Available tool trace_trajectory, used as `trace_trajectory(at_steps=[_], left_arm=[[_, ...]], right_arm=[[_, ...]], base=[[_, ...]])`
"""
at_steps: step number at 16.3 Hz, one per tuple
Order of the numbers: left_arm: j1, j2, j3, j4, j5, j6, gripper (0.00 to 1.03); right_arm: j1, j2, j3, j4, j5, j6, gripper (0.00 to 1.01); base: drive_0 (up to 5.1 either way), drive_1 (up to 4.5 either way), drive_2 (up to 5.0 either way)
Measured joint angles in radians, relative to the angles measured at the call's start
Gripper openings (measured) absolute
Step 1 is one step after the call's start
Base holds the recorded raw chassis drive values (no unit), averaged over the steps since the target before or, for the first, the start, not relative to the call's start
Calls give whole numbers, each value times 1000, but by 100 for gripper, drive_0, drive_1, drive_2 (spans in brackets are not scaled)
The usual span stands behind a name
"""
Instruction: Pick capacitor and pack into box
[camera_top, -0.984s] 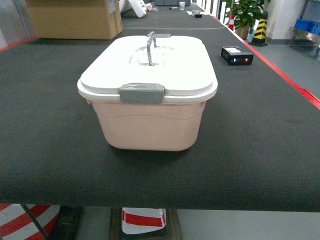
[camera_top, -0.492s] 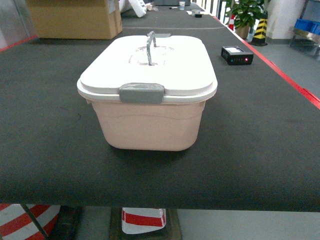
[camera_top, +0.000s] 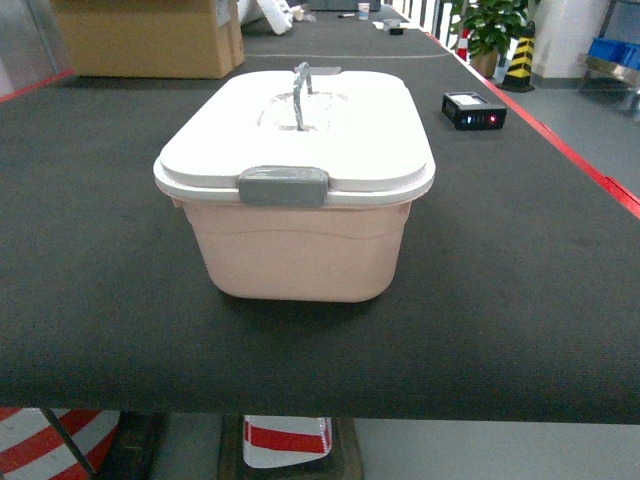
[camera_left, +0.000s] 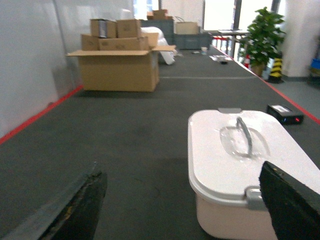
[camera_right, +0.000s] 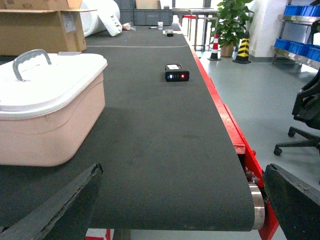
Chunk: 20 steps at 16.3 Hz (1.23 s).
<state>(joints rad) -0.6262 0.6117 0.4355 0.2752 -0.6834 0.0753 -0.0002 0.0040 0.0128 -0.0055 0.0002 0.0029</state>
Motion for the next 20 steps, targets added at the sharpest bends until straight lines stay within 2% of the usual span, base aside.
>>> trace_trajectory(at_steps=[2,4,5,6,7,8,9,10,11,20], left_arm=[[29,-26,-2,-61,49,-18,83],[90,-84,-39,-125,124,-40,72],[158,-139,-104,-138,198,-51,60],[321,-254,-219,-137,375,-68,20],[429,-331,-287,-143,480,-72,2],[523,-393,-332,-163,594,-72,2],[606,-413,-346,-166,663,-72,2],[636,-495,-353,-279,665,-74,2],[624,-558,-372,-293,687,-72,2],[626,-603,-422,-272,683,-74,2]], right_arm=[[0,0,0,0,0,0,98],[0,0,0,0,0,0,98],[0,0,0,0,0,0,98],[0,0,0,0,0,0,98],[0,0,0,0,0,0,98],[0,0,0,0,0,0,98],[0,0,0,1,-1,-1,98],[0,0,0,0,0,0,98],[0,0,0,-1,0,0,98],[0,0,0,-1,0,0,98]], base=[[0,0,0],[0,0,0],[0,0,0],[0,0,0],[0,0,0],[0,0,0],[0,0,0],[0,0,0],[0,0,0],[0,0,0]])
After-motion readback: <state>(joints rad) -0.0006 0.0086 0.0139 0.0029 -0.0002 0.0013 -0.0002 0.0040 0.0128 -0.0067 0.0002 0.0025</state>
